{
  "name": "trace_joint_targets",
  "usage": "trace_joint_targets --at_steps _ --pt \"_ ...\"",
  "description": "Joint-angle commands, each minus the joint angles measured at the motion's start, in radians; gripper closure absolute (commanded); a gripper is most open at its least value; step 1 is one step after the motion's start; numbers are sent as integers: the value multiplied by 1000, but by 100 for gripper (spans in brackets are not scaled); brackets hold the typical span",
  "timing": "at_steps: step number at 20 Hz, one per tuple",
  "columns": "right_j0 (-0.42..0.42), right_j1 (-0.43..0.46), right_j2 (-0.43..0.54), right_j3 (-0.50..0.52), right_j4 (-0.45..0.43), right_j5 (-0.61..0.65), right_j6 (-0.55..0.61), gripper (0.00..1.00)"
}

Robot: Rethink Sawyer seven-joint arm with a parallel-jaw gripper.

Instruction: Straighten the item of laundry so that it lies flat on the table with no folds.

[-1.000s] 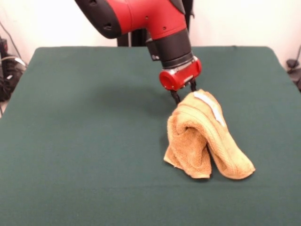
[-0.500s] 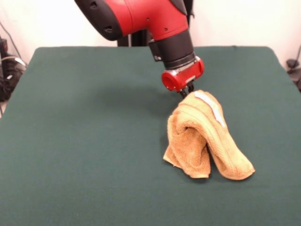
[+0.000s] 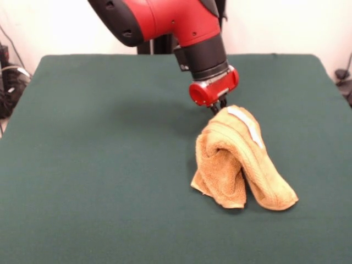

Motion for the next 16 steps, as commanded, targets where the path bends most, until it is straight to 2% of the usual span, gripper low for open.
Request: trace_joint_targets --at_steps 1,3,5,11,16 --pt "83 -122 28 18 72 199 -13 100" --pt "103 -204 7 46 103 261 -20 100" --pt "159 -246 -57 33 84 302 -8 100" --pt "191 -325 -101 49 87 370 -15 100" --pt "187 -383 -101 76 96 397 -26 100"
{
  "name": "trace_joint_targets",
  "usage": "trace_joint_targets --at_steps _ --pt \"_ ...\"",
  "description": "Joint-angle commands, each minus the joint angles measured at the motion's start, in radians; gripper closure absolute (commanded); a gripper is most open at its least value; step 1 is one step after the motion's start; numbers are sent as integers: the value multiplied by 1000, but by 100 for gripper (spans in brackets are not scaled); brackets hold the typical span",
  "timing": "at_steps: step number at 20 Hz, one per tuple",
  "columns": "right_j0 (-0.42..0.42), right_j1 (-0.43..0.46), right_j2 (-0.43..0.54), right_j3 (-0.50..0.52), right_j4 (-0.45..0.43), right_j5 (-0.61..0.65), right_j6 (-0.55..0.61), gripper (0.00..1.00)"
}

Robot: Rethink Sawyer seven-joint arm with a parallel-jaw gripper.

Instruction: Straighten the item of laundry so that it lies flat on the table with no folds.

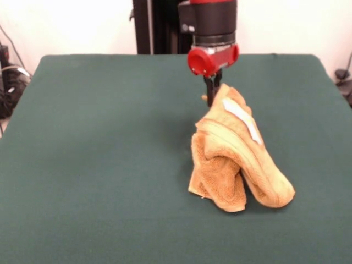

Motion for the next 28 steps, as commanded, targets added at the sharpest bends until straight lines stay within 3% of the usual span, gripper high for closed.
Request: trace_joint_targets --at_steps 1,10,19,28 --pt "22 -116 -35 51 45 165 -36 100" --pt "-10 -232 -18 86 96 242 -108 100" --pt "-167 -440 103 156 270 363 -346 100" --pt "-202 -520 144 146 300 447 -402 100"
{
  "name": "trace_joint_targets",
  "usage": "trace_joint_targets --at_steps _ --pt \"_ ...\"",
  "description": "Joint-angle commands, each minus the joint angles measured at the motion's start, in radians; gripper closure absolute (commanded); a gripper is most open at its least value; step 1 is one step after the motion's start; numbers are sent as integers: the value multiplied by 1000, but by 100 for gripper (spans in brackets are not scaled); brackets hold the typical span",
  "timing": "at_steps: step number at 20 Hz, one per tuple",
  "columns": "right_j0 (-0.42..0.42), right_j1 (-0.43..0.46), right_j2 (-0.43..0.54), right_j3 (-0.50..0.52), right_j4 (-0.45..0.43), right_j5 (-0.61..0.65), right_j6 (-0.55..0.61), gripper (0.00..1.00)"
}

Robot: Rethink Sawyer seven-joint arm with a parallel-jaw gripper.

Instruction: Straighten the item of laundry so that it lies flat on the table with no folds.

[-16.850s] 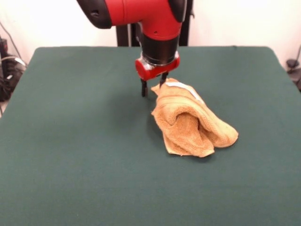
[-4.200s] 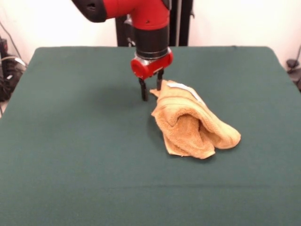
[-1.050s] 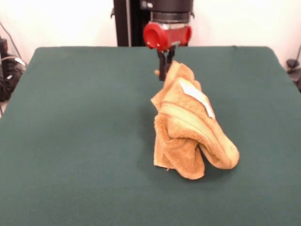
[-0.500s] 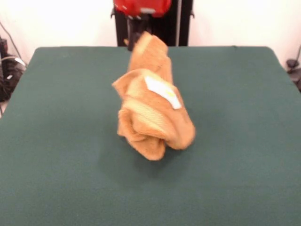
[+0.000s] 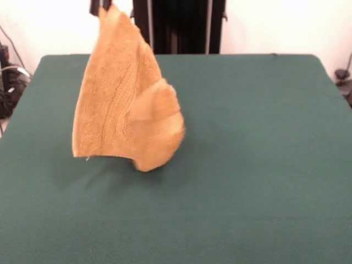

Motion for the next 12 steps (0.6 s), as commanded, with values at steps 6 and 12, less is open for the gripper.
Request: trace_joint_targets --at_steps 6,12 --pt "40 -74 133 71 32 161 -330 100" --pt "74 -34 118 71 6 140 -260 100"
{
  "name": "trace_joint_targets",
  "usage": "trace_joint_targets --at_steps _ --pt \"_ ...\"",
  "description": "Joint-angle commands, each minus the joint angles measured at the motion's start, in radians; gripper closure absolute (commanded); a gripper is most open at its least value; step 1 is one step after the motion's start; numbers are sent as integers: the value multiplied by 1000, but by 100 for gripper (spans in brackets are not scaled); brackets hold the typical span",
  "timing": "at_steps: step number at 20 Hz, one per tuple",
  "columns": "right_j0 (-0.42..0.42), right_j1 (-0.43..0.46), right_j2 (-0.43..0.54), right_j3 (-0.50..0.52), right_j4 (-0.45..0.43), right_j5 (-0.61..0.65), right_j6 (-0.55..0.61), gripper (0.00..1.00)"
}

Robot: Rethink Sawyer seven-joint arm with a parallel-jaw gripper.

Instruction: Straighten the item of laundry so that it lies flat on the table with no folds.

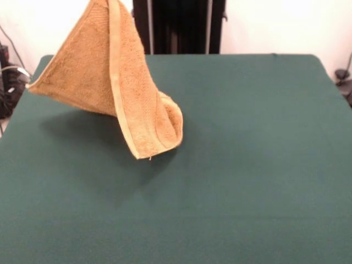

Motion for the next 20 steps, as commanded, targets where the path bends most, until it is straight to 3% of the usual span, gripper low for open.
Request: trace_joint_targets --at_steps 1,10,20 --pt "58 28 109 71 10 81 -221 100" --pt "78 73 89 51 -16 54 -172 100" --pt "58 104 105 -13 -2 109 -232 100"
